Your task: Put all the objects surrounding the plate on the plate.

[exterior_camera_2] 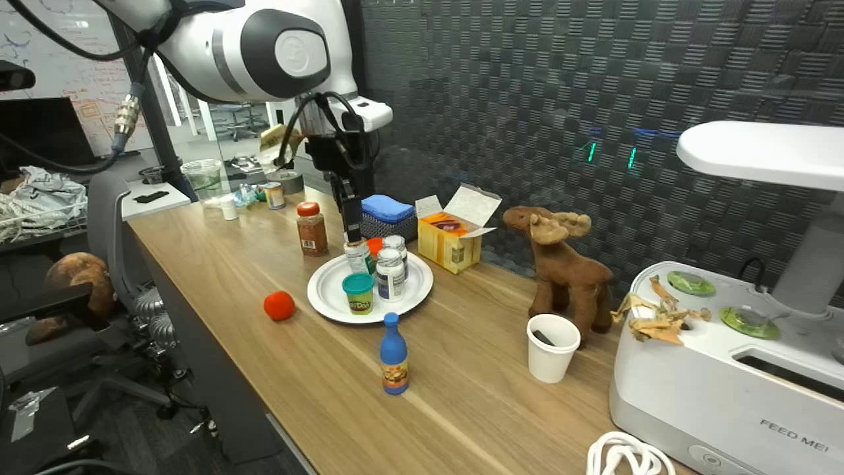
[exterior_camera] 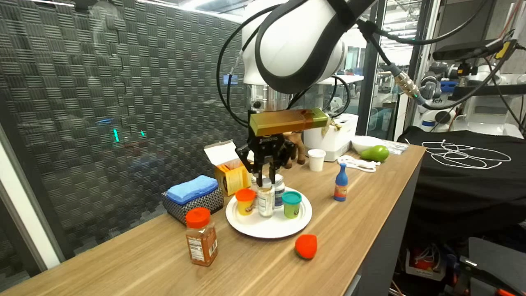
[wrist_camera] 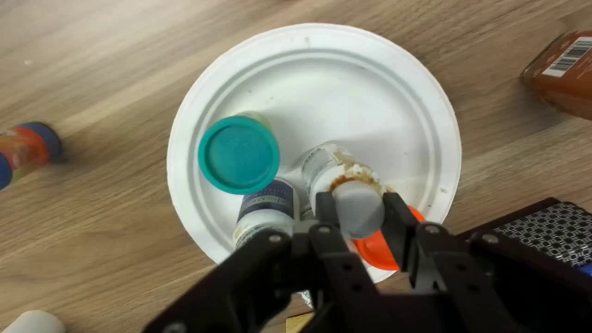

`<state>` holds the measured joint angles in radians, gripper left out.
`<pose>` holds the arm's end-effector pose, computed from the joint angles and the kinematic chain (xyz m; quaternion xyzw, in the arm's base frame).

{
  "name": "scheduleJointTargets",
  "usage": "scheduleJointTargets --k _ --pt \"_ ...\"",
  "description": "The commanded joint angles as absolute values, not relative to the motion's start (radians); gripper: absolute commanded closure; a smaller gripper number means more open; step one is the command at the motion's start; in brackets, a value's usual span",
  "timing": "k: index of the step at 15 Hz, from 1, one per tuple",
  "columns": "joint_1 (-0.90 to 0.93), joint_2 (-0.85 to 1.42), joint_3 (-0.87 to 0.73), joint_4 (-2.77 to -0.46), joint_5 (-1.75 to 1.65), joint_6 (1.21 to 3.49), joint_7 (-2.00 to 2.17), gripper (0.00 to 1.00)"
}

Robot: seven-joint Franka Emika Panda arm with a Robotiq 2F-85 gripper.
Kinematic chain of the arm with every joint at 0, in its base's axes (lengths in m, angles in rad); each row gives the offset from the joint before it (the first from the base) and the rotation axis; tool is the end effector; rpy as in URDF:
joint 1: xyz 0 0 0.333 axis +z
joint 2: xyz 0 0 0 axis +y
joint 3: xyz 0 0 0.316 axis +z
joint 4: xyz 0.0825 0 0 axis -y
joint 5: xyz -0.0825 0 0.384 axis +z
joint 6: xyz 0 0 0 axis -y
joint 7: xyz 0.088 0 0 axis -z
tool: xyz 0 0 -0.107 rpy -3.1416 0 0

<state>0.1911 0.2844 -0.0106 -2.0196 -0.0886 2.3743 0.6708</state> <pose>0.5940 0.1076 0.3170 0.9760 -0.2122 0.0457 0.0159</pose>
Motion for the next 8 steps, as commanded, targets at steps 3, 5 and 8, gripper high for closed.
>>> scheduleJointTargets --k 3,5,8 --pt "0.202 0.323 -0.045 -1.98 -0.18 2.384 0.787 0.88" --pt "0.2 0.339 -0.047 -1.974 -0.187 2.38 0.802 0.88" --pt "0.198 0.349 -0.043 -1.963 -0.177 2.372 0.804 0.88"
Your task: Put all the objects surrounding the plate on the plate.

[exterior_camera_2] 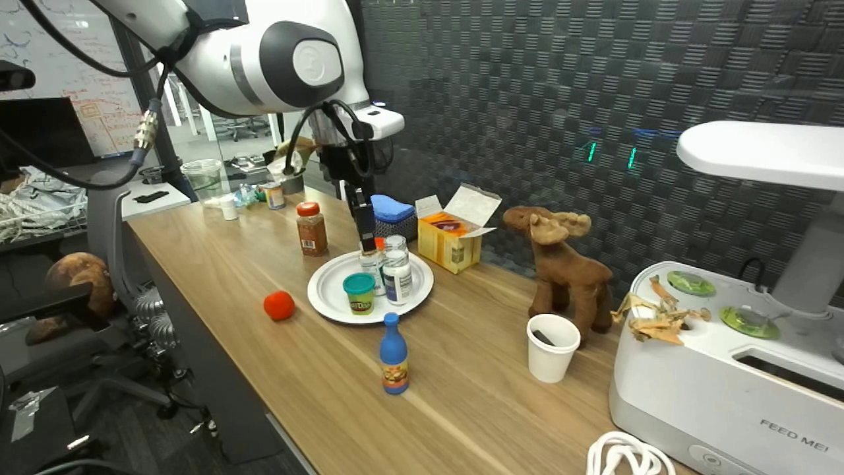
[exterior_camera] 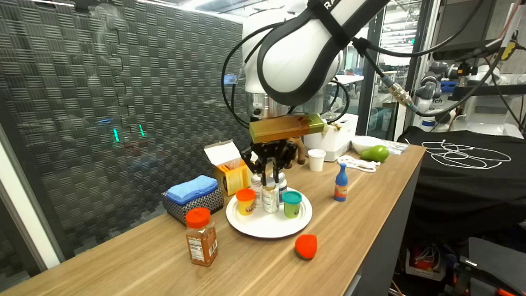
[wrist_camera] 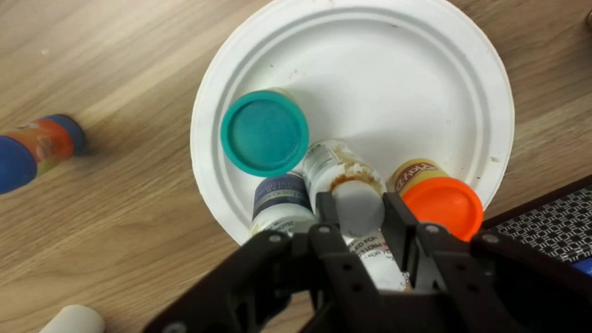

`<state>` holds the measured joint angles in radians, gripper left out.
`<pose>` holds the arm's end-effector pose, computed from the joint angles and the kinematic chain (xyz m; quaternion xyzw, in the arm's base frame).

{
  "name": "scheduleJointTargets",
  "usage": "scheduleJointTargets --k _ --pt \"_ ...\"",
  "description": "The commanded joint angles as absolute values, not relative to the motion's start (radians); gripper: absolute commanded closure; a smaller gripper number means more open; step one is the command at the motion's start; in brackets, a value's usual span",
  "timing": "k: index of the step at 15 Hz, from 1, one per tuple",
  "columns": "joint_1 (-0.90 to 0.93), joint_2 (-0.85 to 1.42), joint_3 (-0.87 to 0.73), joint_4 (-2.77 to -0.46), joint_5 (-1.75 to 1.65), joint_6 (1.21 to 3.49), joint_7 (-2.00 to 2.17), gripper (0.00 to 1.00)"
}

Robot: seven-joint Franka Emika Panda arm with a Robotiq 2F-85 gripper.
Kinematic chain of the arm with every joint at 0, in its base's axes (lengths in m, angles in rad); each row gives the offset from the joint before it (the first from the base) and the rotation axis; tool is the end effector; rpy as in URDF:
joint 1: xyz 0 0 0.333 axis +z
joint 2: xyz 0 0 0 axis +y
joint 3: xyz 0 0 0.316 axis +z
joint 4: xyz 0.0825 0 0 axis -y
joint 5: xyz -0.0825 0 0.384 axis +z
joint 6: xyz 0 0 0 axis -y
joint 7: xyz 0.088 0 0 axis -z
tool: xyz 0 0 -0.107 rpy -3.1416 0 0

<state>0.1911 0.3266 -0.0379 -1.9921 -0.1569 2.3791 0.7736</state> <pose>0.6045 0.0926 0.3039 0.9657 -0.2505 0.0544 0.0419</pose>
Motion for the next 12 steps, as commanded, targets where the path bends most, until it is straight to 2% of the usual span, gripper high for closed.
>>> scheduleJointTargets --k 1,2,3,5,9,10,12 --pt "0.196 0.349 -0.041 -1.962 -0.172 2.369 0.8 0.89" --pt "0.193 0.348 -0.038 -1.962 -0.163 2.368 0.794 0.85" --pt "0.189 0.348 -0.034 -1.961 -0.152 2.364 0.787 0.45" --pt "0.176 0.337 -0.02 -1.968 -0.106 2.362 0.761 0.38" --pt "0.184 0.3 -0.014 -1.984 -0.077 2.373 0.771 0.06" --pt "0.188 0.293 -0.013 -1.983 -0.08 2.379 0.775 0.01" --pt "0.198 0.279 0.002 -1.965 -0.084 2.366 0.77 0.0"
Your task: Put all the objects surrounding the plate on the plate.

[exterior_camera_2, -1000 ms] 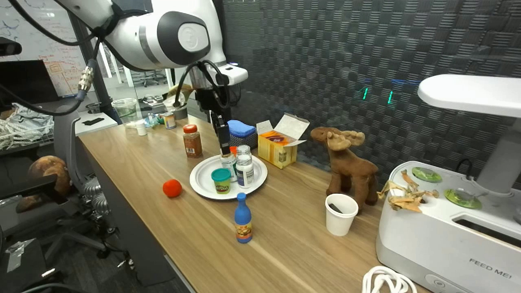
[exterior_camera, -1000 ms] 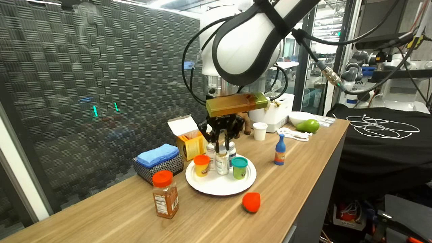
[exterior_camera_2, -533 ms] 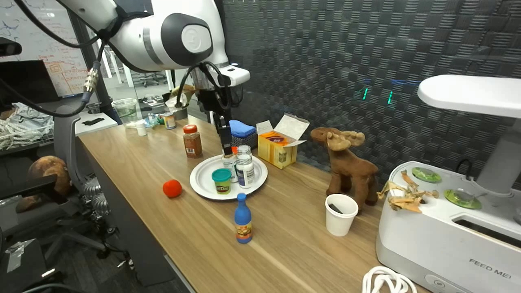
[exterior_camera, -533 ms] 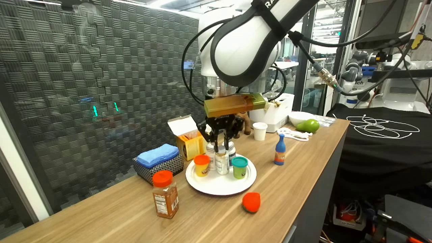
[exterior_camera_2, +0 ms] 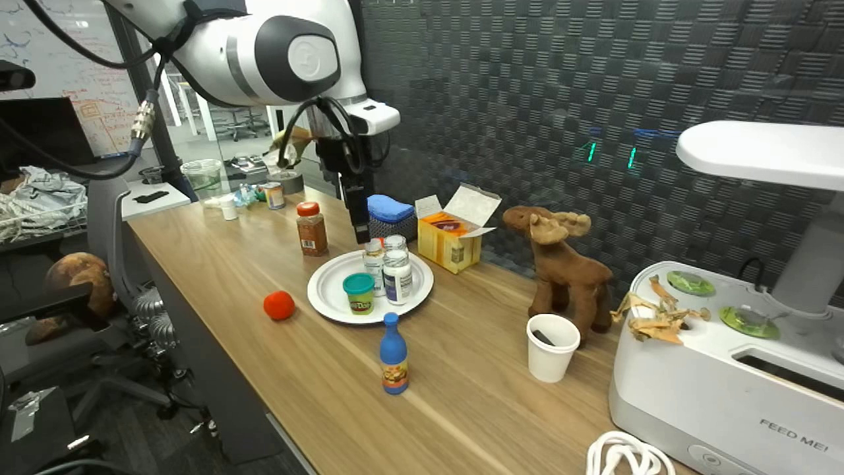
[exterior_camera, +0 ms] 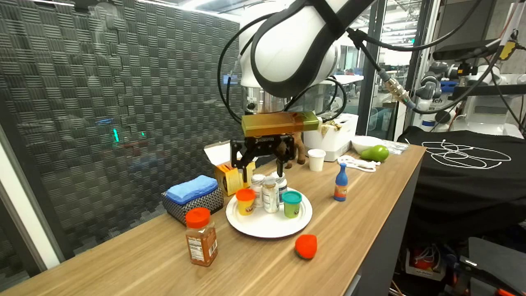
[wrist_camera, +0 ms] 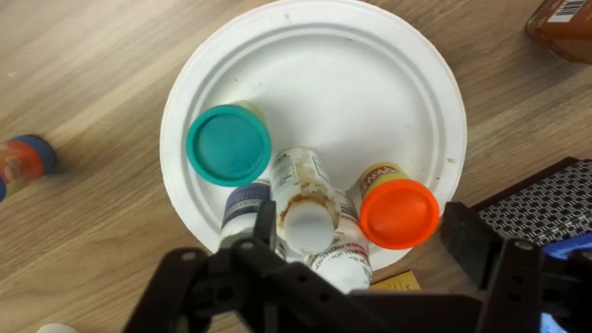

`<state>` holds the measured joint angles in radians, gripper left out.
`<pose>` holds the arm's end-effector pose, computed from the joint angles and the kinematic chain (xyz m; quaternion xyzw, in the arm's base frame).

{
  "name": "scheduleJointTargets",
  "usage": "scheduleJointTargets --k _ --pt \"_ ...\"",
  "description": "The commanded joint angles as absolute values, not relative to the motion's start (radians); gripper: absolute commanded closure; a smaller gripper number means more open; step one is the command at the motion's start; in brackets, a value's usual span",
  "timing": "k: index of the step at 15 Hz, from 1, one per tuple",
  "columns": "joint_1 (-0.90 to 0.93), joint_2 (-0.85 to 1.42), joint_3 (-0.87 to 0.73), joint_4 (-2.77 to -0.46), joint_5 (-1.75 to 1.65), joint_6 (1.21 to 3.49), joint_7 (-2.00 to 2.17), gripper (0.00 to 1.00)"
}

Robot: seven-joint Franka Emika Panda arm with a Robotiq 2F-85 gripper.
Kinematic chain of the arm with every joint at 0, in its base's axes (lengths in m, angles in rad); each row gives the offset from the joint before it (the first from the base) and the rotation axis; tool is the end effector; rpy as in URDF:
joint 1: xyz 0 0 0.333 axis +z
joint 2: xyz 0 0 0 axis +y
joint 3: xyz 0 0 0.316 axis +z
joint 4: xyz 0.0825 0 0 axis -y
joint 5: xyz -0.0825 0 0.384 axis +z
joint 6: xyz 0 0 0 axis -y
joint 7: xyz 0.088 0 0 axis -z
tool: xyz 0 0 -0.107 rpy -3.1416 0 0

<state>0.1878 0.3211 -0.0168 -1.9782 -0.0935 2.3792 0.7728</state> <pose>0.6069 0.1043 0.3132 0.9629 -0.2643 0.0520 0.0142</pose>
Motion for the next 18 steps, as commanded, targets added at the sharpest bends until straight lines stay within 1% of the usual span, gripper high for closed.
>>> scheduleJointTargets --k 1,4,8,13,18 --pt "0.204 0.279 0.017 -1.945 -0.079 2.352 0.761 0.0" --pt "0.216 0.3 0.064 -1.882 -0.055 2.331 0.727 0.0" --pt "0.237 0.397 0.119 -1.777 0.01 2.306 0.693 0.0" --pt "0.299 0.502 0.095 -1.689 -0.025 2.284 0.75 0.0" --pt "0.333 0.557 0.071 -1.635 -0.037 2.256 0.756 0.0"
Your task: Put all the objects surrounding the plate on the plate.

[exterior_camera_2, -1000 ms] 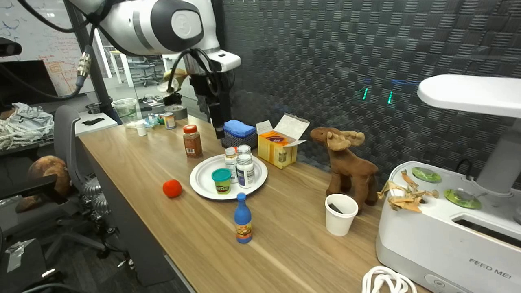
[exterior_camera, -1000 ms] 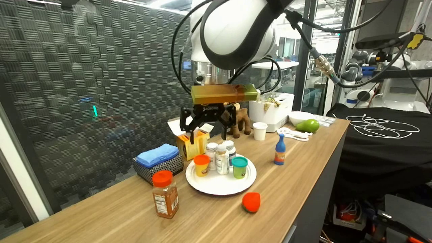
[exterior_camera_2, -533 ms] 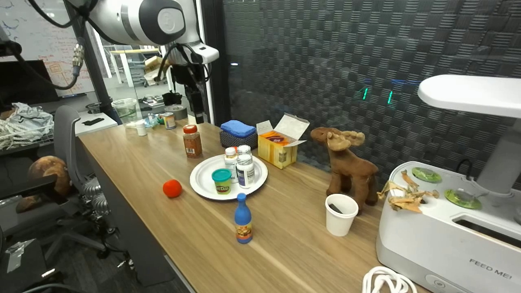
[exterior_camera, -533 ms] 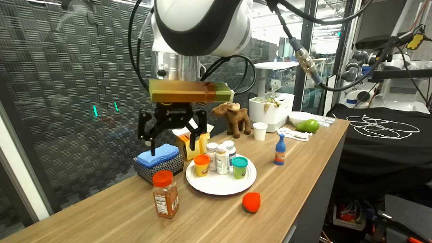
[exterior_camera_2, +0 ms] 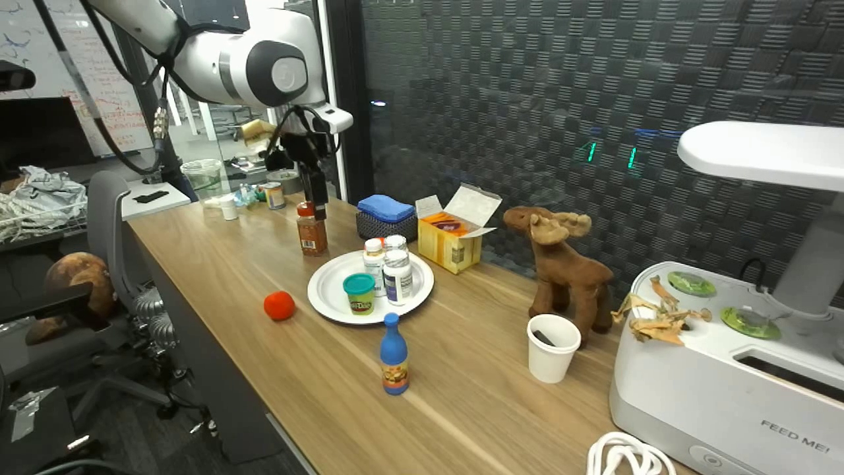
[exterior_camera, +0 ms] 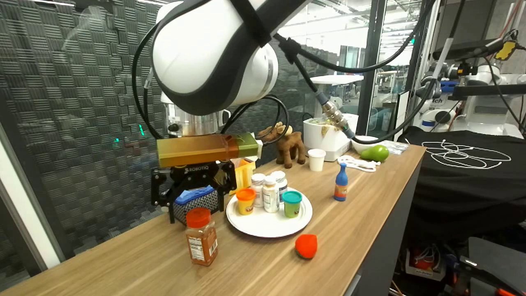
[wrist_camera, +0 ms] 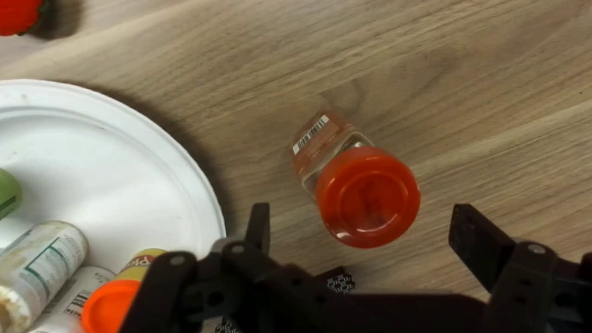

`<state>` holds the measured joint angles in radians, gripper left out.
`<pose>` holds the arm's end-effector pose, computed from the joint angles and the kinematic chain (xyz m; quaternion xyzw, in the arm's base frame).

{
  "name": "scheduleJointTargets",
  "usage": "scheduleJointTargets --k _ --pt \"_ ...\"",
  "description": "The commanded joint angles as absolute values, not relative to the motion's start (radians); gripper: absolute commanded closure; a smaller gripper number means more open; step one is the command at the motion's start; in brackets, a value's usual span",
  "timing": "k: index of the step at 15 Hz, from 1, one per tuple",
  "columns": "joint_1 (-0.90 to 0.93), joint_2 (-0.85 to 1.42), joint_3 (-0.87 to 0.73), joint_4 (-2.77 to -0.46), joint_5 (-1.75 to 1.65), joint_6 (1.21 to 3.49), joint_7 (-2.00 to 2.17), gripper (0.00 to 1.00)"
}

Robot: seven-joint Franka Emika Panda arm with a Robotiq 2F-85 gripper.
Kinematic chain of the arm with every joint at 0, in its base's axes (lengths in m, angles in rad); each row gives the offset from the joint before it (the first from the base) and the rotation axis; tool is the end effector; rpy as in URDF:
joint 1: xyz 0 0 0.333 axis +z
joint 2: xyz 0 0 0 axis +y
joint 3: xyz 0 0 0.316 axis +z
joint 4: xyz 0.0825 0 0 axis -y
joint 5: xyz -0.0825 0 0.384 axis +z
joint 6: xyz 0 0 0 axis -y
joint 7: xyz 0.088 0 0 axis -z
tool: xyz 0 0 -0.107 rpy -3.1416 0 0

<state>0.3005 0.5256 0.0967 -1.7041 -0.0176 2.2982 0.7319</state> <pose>0.6292 0.2559 0.2958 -0.9850 0.1681 -0.0208 0.0335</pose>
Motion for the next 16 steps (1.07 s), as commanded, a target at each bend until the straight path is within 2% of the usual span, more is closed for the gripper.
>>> scheduleJointTargets --k 1,6,16 --pt "0.344 0.56 0.06 -1.63 -0.052 2.253 0.766 0.0" --pt "0.389 0.546 0.024 -1.611 -0.135 2.208 0.825 0.0" --pt "0.382 0.549 0.053 -1.59 -0.111 2.098 0.83 0.0"
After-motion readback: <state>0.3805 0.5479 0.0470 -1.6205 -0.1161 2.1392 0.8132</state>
